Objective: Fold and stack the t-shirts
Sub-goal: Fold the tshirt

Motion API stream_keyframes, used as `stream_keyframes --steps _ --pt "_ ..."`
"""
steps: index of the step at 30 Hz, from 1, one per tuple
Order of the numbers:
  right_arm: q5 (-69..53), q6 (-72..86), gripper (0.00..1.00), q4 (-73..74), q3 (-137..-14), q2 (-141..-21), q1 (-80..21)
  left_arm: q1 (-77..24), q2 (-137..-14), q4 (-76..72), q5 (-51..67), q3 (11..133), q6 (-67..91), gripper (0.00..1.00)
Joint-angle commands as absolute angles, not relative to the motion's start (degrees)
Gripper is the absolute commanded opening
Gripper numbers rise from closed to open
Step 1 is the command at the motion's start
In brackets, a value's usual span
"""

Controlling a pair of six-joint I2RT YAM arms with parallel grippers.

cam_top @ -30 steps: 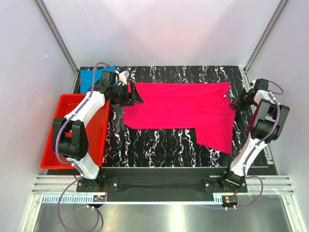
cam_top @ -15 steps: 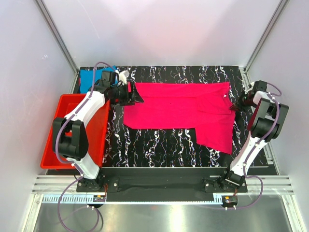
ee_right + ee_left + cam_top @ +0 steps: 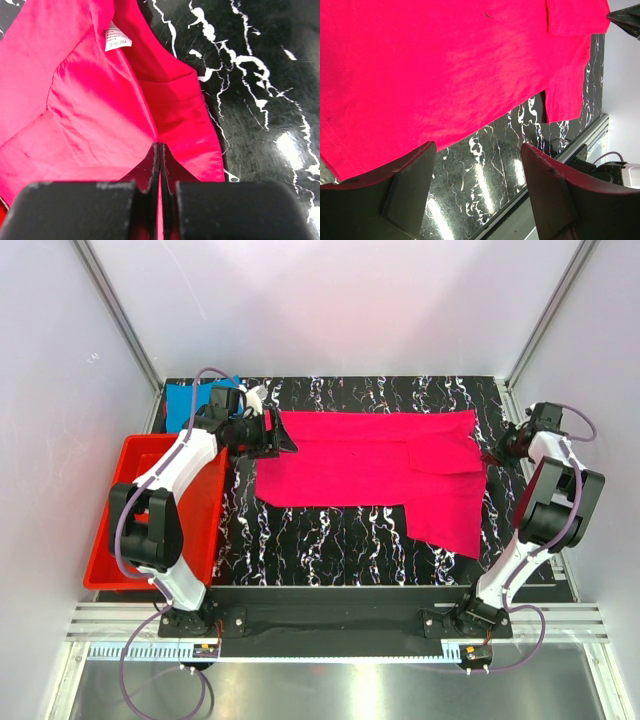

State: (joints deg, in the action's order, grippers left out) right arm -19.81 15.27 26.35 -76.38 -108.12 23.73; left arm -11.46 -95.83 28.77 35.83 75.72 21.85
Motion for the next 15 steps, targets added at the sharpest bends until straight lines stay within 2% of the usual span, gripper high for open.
stream_keyframes --steps 1,6,15 --pt "-16.35 16.17 0.0 26.01 -75.85 -105.38 23.55 -11.51 -94.57 26.72 36.83 76.55 21.36 0.74" --pt "-15.2 16.96 0.0 26.46 -73.84 -104.42 23.56 -11.51 -94.66 26.89 36.65 76.55 21.18 0.74" --pt "-23.37 18.37 0.0 21.27 -74.09 -100.73 23.55 -11.51 -94.75 26.63 37.09 76.64 21.62 0.74"
